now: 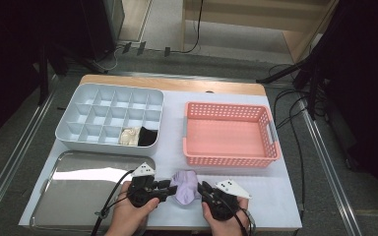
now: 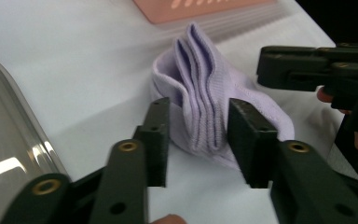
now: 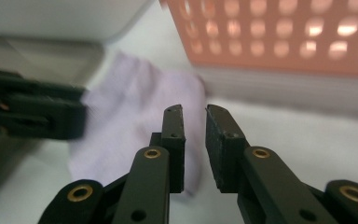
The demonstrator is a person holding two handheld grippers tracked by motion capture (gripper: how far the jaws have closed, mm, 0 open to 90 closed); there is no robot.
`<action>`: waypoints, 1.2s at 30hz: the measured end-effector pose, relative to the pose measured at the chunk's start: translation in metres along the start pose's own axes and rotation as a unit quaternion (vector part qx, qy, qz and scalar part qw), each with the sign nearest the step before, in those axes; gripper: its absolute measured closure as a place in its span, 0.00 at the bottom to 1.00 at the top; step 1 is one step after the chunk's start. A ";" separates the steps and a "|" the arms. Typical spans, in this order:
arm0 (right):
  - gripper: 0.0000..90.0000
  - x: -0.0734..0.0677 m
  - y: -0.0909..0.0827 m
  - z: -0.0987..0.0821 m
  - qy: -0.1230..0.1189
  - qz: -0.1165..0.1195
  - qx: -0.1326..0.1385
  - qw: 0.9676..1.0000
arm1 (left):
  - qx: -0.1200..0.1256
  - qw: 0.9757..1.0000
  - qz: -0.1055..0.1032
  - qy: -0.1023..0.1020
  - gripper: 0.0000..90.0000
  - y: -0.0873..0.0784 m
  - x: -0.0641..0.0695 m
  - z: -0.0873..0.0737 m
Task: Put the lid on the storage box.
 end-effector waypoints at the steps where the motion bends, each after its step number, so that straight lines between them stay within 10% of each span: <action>1: 0.87 -0.002 -0.001 0.004 -0.003 0.002 0.009 1.000 | 0.000 1.000 0.000 -0.003 0.64 0.001 -0.001 0.001; 11: 1.00 -0.030 0.030 -0.001 -0.047 0.014 -0.021 0.999 | -0.018 1.000 0.003 0.009 0.87 0.007 0.004 -0.006; 19: 0.99 -0.025 0.041 0.006 -0.049 -0.007 -0.007 0.999 | -0.017 1.000 0.003 0.011 0.88 0.007 0.007 -0.008; 36: 0.99 -0.040 0.014 -0.014 -0.052 0.018 -0.034 0.998 | -0.011 1.000 0.009 0.000 0.88 0.007 0.004 -0.007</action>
Point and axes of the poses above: each handheld gripper's, and its own axes: y roughly forward along the jaws, z roughly out of its top, x roughly to its right, the point moved 10 cm from there along y, roughly forward along the jaws, and after that the axes turned 7 degrees about -y, right-handed, at the moved point
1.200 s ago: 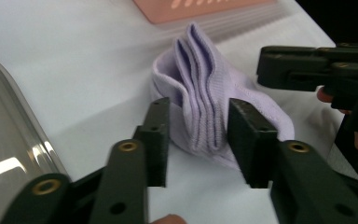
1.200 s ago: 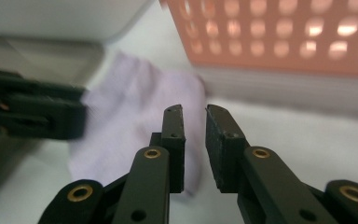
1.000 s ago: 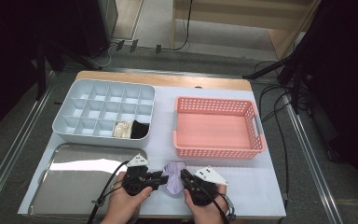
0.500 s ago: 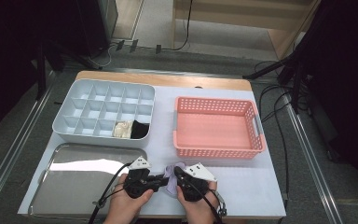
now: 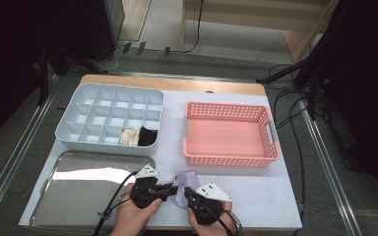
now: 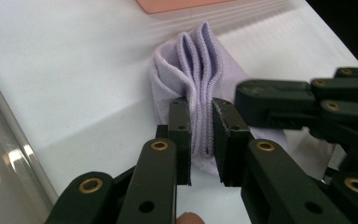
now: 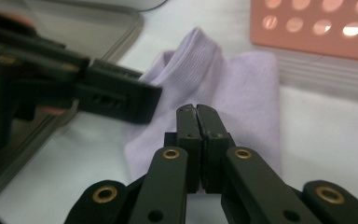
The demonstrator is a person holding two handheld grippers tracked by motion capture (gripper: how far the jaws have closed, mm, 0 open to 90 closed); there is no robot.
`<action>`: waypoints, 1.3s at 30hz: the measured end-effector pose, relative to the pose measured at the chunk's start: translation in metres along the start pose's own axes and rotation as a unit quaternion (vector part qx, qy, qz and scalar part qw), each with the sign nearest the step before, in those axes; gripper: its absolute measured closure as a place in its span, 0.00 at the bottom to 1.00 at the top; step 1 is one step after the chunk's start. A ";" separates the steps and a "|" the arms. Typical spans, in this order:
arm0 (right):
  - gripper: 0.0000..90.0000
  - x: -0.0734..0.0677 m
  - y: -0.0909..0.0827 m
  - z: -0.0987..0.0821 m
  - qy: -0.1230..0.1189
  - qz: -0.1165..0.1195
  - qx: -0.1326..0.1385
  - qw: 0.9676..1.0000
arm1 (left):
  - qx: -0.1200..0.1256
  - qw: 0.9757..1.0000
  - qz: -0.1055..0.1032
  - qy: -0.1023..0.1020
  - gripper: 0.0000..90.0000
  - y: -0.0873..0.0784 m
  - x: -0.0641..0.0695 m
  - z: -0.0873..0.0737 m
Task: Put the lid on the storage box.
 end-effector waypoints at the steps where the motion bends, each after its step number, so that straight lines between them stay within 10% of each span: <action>1: 0.99 -0.001 -0.002 -0.002 -0.001 0.003 -0.003 1.000 | -0.001 1.000 0.000 0.000 0.88 0.000 0.000 0.000; 8: 0.89 0.000 -0.017 -0.005 0.003 0.012 -0.006 1.000 | 0.003 1.000 -0.002 -0.002 0.88 -0.001 -0.001 0.001; 14: 0.74 0.038 -0.023 -0.006 0.040 -0.054 0.019 0.998 | 0.025 1.000 -0.008 -0.003 0.80 -0.008 0.001 0.008; 19: 0.66 0.033 -0.015 -0.013 0.058 -0.025 0.001 0.998 | 0.041 0.999 -0.017 -0.001 0.77 -0.015 0.004 0.015; 29: 0.93 0.031 -0.018 -0.007 0.071 -0.009 0.004 0.997 | 0.025 0.998 -0.043 0.045 1.00 -0.011 0.028 0.010; 39: 0.94 0.013 -0.031 0.013 0.043 0.020 0.053 0.997 | -0.025 0.999 -0.006 0.045 1.00 0.012 0.015 -0.006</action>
Point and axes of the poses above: each handheld gripper's, and its own axes: y roughly forward along the jaws, z roughly out of its top, x roughly to its right, the point moved 10 cm from there along y, roughly forward along the jaws, and after that the axes turned 7 degrees about -y, right-handed, at the moved point
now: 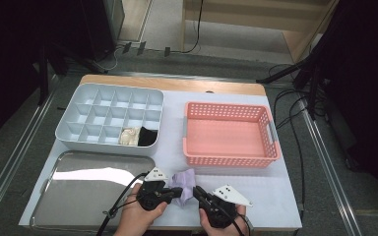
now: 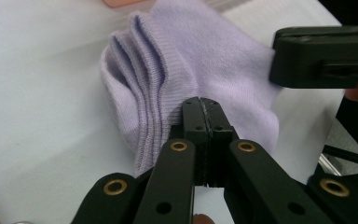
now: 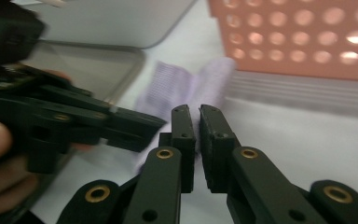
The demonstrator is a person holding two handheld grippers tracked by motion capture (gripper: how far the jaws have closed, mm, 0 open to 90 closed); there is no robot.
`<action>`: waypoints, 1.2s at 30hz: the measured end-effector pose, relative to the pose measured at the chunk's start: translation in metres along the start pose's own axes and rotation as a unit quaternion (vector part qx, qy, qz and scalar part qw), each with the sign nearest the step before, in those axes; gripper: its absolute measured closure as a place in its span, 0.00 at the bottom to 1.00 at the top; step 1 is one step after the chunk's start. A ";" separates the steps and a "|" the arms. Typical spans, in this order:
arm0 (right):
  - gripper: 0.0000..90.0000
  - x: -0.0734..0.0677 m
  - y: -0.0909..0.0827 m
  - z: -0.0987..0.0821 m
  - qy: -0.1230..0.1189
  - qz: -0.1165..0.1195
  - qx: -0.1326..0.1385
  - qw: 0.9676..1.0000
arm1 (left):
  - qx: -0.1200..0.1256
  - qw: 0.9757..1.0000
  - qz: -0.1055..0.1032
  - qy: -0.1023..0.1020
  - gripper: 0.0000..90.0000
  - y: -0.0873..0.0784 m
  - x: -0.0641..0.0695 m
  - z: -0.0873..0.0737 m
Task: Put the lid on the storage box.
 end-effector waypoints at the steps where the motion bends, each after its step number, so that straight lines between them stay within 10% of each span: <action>1: 0.95 -0.004 0.001 0.001 -0.008 0.004 0.005 1.000 | -0.001 1.000 0.002 0.000 1.00 0.001 0.000 0.000; 11: 0.96 -0.032 0.009 -0.002 -0.054 0.023 -0.007 0.998 | 0.011 1.000 -0.008 -0.018 0.91 -0.007 -0.001 0.006; 23: 0.96 0.027 -0.004 -0.005 0.005 -0.025 -0.033 0.999 | 0.022 0.999 -0.018 -0.015 0.87 -0.008 0.002 0.010; 31: 0.66 0.036 0.004 -0.010 0.034 -0.045 -0.026 0.998 | 0.022 1.000 -0.013 -0.017 0.90 -0.007 -0.001 0.009; 36: 0.83 0.031 0.012 -0.024 0.076 -0.006 -0.067 0.995 | 0.023 1.000 -0.011 -0.018 0.91 -0.007 -0.001 0.009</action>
Point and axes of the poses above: each handheld gripper's, and its own axes: y roughly forward along the jaws, z roughly out of its top, x roughly to its right, the point moved 10 cm from there along y, roughly forward along the jaws, and after that the axes turned 7 degrees about -y, right-handed, at the moved point
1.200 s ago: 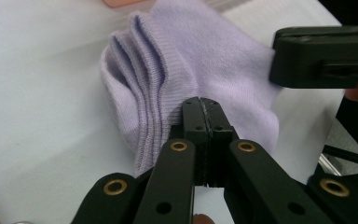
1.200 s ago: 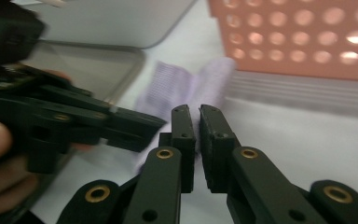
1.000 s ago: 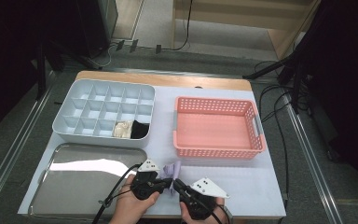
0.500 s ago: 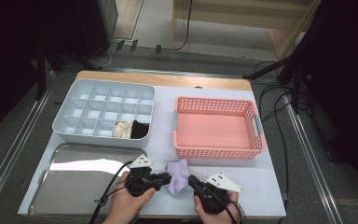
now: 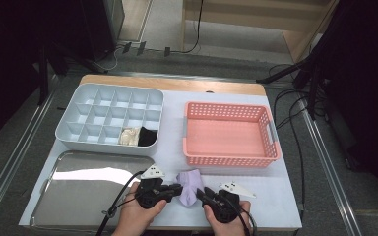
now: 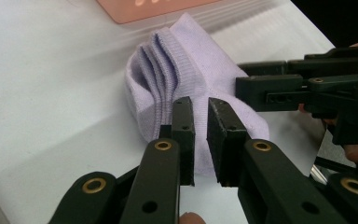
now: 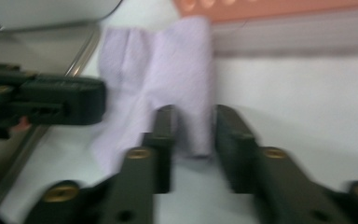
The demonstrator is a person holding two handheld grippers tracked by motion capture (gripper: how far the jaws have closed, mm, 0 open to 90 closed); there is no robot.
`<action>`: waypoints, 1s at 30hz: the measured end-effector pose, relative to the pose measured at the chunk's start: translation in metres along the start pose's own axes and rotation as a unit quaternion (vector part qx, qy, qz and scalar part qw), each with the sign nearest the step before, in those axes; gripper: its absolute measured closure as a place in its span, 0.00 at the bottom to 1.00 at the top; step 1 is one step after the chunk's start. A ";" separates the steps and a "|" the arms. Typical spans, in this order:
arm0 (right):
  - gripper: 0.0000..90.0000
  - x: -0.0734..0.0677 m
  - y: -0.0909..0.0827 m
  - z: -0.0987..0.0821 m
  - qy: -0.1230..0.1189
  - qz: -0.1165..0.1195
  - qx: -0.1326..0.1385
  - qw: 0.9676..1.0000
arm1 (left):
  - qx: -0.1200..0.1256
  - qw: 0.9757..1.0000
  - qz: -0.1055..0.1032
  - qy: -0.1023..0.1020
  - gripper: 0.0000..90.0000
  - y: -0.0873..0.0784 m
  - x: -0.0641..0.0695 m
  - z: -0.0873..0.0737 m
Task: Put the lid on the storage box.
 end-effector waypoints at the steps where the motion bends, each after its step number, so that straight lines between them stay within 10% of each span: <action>1: 0.89 -0.002 -0.001 0.000 0.004 0.008 -0.005 1.000 | 0.001 1.000 -0.001 0.000 0.91 0.000 0.000 0.000; 18: 0.92 -0.041 -0.012 0.015 -0.071 0.044 0.039 0.996 | -0.024 1.000 0.003 0.000 0.98 0.015 0.006 -0.005; 30: 0.93 -0.035 -0.009 0.014 -0.082 0.028 0.024 0.996 | 0.002 1.000 0.010 -0.011 0.96 0.009 0.002 0.011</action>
Point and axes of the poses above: each handheld gripper's, and its own axes: y roughly forward along the jaws, z roughly out of its top, x roughly to its right, the point moved 10 cm from there along y, roughly forward along the jaws, and after that the axes turned 7 degrees about -y, right-handed, at the moved point
